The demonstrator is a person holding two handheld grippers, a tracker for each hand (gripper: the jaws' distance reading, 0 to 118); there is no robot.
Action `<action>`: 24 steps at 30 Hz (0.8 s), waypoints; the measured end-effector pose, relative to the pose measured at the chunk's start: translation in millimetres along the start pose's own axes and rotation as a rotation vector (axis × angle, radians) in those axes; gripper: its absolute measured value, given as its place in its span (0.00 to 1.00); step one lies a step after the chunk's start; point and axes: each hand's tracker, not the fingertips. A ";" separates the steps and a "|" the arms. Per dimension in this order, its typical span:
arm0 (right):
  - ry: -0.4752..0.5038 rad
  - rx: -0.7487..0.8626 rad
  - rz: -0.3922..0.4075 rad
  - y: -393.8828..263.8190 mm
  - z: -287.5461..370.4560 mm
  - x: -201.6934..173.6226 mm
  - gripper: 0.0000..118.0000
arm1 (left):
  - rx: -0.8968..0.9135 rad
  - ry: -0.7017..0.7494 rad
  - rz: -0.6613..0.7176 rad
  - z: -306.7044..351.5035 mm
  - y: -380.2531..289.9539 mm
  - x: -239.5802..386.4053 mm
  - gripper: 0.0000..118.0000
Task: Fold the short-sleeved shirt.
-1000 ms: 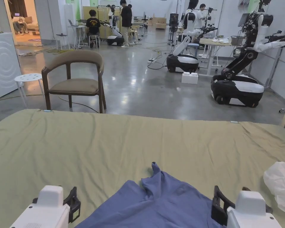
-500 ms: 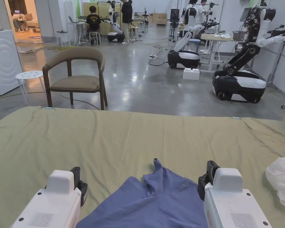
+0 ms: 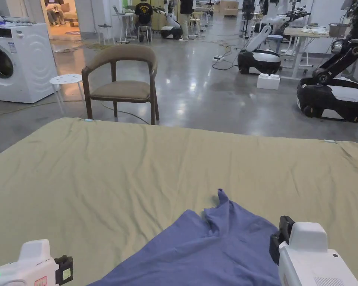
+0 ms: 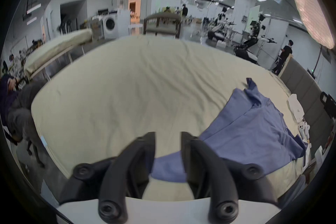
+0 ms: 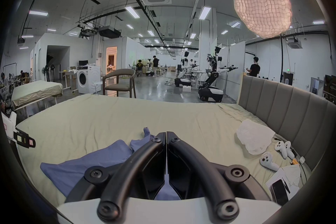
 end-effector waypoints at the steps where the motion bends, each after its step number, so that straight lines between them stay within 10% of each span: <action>1: 0.002 -0.009 -0.002 -1.7 -1.3 -0.2 0.00 | -0.043 -0.011 0.012 -7.0 -1.0 -5.6 0.35; 4: 0.005 -0.035 -0.003 -6.6 -7.1 -0.9 0.00 | -0.131 -0.030 0.064 -27.6 -5.1 -16.8 0.56; 14: 0.016 -0.100 0.018 -22.2 -23.0 -2.9 0.00 | -0.338 0.056 0.043 -88.3 -27.3 -19.3 0.55; 21: 0.025 -0.154 0.024 -33.7 -46.8 -0.3 0.00 | -0.288 0.105 -0.032 -88.0 -30.5 -4.1 0.44; 24: 0.029 -0.196 0.016 -38.1 -69.2 3.0 0.00 | -0.272 0.099 -0.080 -85.5 -32.2 3.6 0.23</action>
